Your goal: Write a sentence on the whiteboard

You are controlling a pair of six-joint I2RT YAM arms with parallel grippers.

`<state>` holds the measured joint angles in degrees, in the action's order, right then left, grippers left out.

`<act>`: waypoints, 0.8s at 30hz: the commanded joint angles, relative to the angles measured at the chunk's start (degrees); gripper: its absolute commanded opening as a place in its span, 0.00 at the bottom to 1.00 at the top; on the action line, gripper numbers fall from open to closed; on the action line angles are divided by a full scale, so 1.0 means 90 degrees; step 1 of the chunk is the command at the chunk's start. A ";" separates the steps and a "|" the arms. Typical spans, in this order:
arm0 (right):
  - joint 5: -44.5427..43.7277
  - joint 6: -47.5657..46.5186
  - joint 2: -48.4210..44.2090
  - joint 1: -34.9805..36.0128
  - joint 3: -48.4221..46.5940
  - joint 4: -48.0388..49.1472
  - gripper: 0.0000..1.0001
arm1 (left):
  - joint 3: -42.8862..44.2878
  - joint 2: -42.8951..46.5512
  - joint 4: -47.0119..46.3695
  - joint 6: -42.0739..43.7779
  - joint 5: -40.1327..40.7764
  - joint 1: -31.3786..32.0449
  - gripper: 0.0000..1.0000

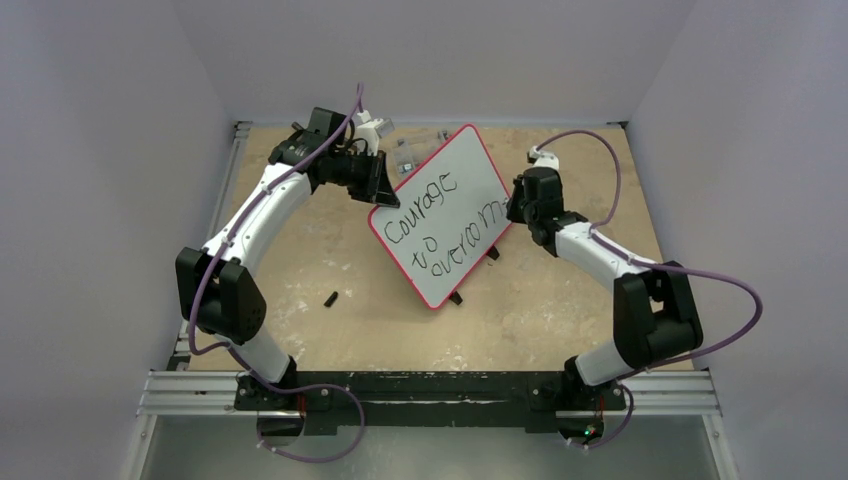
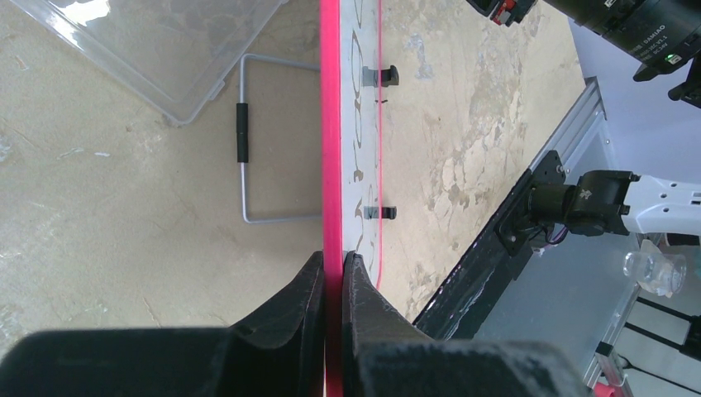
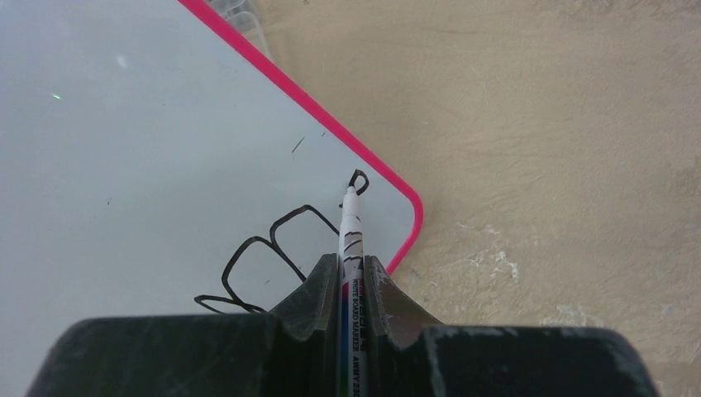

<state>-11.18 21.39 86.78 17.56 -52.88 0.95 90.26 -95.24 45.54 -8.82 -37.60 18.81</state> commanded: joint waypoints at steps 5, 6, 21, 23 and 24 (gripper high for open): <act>0.0546 0.0095 -0.0248 0.0053 0.0440 0.0368 0.00 | 0.0147 0.0219 -0.0109 0.0443 0.0170 0.0010 0.00; 0.0539 0.0094 -0.0241 0.0056 0.0461 0.0364 0.00 | 0.0147 0.0221 -0.0109 0.0443 0.0174 0.0010 0.00; 0.0043 0.0185 0.0273 0.0051 0.0098 0.0138 0.00 | 0.0137 0.0232 -0.0116 0.0443 0.0171 0.0010 0.00; -0.0039 0.0183 0.0353 0.0050 -0.0001 0.0106 0.00 | 0.0137 0.0230 -0.0117 0.0443 0.0165 0.0011 0.00; -0.0072 0.0169 0.0381 0.0049 -0.0031 0.0109 0.00 | 0.0137 0.0229 -0.0118 0.0443 0.0163 0.0011 0.00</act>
<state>-12.21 22.26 88.42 17.56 -50.19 2.15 90.26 -95.22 45.76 -9.52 -37.36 18.81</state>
